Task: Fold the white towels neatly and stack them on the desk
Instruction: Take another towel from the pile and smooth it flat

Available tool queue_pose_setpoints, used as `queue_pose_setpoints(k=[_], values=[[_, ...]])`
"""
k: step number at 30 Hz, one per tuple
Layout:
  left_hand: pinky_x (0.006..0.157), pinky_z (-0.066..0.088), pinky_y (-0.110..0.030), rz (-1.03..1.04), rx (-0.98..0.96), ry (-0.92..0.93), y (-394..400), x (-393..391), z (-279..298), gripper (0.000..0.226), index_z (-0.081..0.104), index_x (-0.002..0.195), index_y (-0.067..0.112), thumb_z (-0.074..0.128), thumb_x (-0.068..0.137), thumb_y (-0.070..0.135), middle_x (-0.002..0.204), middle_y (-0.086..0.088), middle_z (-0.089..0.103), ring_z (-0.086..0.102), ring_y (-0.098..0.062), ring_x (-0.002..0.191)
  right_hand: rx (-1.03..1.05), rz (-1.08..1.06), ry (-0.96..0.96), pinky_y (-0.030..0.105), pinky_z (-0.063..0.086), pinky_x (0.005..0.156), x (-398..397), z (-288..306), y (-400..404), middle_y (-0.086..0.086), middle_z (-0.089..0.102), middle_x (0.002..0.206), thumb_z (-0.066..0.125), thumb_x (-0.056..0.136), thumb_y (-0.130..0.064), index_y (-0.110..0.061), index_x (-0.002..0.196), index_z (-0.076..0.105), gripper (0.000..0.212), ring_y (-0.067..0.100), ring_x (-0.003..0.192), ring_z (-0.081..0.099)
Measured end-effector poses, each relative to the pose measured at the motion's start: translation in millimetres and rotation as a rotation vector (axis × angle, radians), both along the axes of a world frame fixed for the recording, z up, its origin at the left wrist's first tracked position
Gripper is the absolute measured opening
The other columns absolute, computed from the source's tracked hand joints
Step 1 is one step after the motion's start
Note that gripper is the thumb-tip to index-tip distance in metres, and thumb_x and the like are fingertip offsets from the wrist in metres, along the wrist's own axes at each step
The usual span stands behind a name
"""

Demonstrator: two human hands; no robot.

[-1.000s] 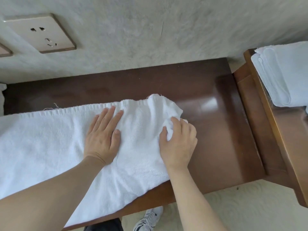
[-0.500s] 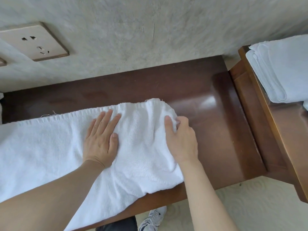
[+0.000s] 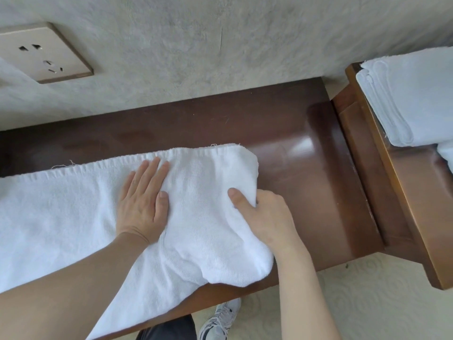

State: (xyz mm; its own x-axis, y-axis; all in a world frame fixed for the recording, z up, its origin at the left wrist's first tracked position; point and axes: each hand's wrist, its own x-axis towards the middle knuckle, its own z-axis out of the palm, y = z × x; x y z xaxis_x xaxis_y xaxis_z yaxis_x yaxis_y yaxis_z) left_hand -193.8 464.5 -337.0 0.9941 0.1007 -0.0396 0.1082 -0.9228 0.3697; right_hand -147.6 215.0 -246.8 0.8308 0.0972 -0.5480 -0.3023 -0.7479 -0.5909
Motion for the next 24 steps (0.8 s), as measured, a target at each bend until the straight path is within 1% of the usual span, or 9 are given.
queue_pose_setpoints(k=[3,6,8,9,12,14,17,20,24], values=[[0.126,0.012,-0.042,0.027,-0.031,-0.006,-1,-1,1,0.062,0.029,0.157,0.016,0.017,0.099,0.034,0.162,-0.001,0.030,0.019,-0.018,0.153,-0.068,-0.234,-0.107,0.033,0.037,0.061,8,9,-26,-0.003,0.061,0.066,0.040,0.098,-0.063,-0.020,0.063,0.057,0.058,0.015,0.068,0.057],[0.126,0.011,-0.042,0.038,-0.054,-0.007,-1,-1,1,0.064,0.025,0.158,0.013,0.017,0.100,0.038,0.164,0.000,0.026,0.017,-0.015,0.153,-0.154,-0.512,-0.347,0.036,0.034,0.061,10,12,-42,-0.001,0.055,0.065,0.034,0.104,-0.054,-0.016,0.062,0.051,0.059,0.019,0.066,0.051],[0.126,0.011,-0.041,0.039,-0.058,-0.011,-1,-1,0,0.064,0.023,0.159,0.013,0.018,0.100,0.040,0.165,0.002,0.022,0.016,-0.014,0.153,-0.199,-0.621,-0.452,0.030,0.034,0.057,6,0,-45,0.002,0.049,0.062,0.039,0.104,-0.050,-0.013,0.062,0.043,0.057,0.017,0.061,0.046],[0.126,0.011,-0.041,0.040,-0.058,-0.012,-1,-1,0,0.064,0.023,0.159,0.013,0.018,0.100,0.040,0.165,0.003,0.021,0.015,-0.013,0.153,-0.208,-0.649,-0.440,0.029,0.034,0.059,3,-9,-47,0.002,0.051,0.066,0.041,0.103,-0.051,-0.012,0.066,0.046,0.054,0.016,0.064,0.048],[0.126,0.011,-0.042,0.038,-0.057,-0.011,-1,-1,0,0.065,0.024,0.158,0.014,0.018,0.100,0.042,0.165,0.002,0.022,0.014,-0.012,0.153,-0.255,-0.646,-0.219,0.032,0.036,0.077,-5,-40,-58,0.001,0.056,0.100,0.040,0.101,-0.054,-0.014,0.098,0.059,0.044,0.019,0.088,0.052],[0.126,0.013,-0.043,0.035,-0.050,-0.011,-1,-2,-1,0.065,0.025,0.158,0.014,0.018,0.100,0.042,0.165,0.002,0.023,0.015,-0.012,0.153,-0.283,-0.641,-0.184,0.034,0.034,0.082,-11,-47,-68,0.001,0.051,0.105,0.036,0.103,-0.053,-0.016,0.107,0.057,0.043,0.020,0.093,0.048],[0.126,0.013,-0.043,0.026,-0.029,-0.013,0,-1,-1,0.065,0.027,0.158,0.014,0.018,0.101,0.043,0.164,0.001,0.024,0.015,-0.013,0.153,-0.286,-0.619,-0.224,0.036,0.033,0.077,-15,-44,-73,0.000,0.056,0.087,0.030,0.105,-0.050,-0.013,0.092,0.058,0.049,0.024,0.089,0.051],[0.126,0.012,-0.042,0.024,-0.013,-0.011,0,-1,-2,0.065,0.027,0.158,0.014,0.018,0.101,0.043,0.164,0.001,0.024,0.016,-0.013,0.153,-0.179,-0.470,-0.189,0.034,0.037,0.065,-19,-38,-63,-0.003,0.059,0.076,0.042,0.101,-0.052,-0.017,0.076,0.053,0.044,0.020,0.079,0.057],[0.126,0.012,-0.042,0.019,-0.018,-0.021,-1,-1,-2,0.065,0.029,0.157,0.014,0.017,0.101,0.044,0.164,-0.001,0.026,0.017,-0.014,0.153,-0.124,-0.312,-0.186,0.024,0.041,0.063,-17,-38,-51,-0.009,0.060,0.075,0.055,0.096,-0.052,-0.025,0.079,0.051,0.032,0.009,0.074,0.056]])
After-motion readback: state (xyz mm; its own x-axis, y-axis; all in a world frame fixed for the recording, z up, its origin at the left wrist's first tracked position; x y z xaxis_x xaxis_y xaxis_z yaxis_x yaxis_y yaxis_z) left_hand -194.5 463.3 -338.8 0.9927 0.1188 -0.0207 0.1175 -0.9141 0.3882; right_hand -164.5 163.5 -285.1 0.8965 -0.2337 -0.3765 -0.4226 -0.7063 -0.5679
